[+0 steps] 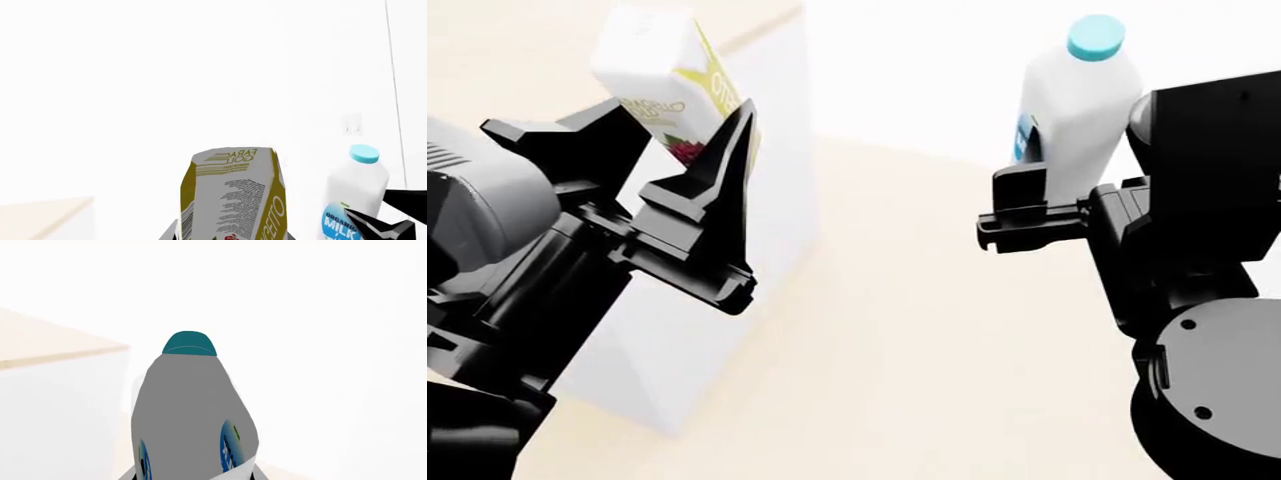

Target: Move the drinks to the dining counter.

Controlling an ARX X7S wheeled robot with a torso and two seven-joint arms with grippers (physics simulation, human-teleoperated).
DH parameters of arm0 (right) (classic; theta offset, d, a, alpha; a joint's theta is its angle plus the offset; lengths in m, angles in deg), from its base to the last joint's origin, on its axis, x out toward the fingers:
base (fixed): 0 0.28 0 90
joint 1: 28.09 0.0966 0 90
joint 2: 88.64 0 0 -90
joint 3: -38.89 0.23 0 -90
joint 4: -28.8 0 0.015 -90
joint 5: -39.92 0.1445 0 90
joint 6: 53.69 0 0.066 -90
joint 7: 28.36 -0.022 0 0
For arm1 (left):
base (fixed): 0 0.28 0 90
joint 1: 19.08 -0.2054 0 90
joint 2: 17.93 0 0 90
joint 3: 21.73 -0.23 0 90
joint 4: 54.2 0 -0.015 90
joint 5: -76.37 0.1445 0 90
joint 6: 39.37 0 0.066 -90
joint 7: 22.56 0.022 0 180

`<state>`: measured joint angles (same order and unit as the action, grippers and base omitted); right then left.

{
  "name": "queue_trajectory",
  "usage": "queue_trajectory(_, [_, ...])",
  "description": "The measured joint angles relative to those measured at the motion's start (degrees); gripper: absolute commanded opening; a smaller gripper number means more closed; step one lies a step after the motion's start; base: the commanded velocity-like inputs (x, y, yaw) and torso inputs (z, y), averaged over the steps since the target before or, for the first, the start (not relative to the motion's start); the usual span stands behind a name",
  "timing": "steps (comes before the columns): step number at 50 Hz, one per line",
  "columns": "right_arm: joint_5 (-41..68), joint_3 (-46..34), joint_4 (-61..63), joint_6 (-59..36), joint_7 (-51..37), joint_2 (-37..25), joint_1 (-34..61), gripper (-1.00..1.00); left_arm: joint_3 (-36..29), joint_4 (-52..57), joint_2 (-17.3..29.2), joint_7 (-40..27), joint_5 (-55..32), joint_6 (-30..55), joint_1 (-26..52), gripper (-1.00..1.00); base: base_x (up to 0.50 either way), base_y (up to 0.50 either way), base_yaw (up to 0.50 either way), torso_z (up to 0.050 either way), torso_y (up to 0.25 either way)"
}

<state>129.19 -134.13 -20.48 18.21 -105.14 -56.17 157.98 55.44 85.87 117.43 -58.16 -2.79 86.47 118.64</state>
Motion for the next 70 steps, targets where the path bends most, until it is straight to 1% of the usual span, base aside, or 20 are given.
queue_trajectory(53, [-0.4, 0.5, -0.3, -0.7, -0.1, 0.1, -1.0, -1.00, -0.7, -0.1, 0.1, 0.2, 0.3, -0.3, 0.1, -1.00, -0.11, 0.50, 0.00, 0.001, 0.002])
queue_trajectory(70, [-0.3, 0.7, -0.6, -0.9, -0.2, 0.0, -1.3, -1.00, -0.8, -0.1, 0.2, 0.3, 0.6, -0.6, -0.2, -1.00, 0.11, 0.57, 0.00, 0.001, 0.002])
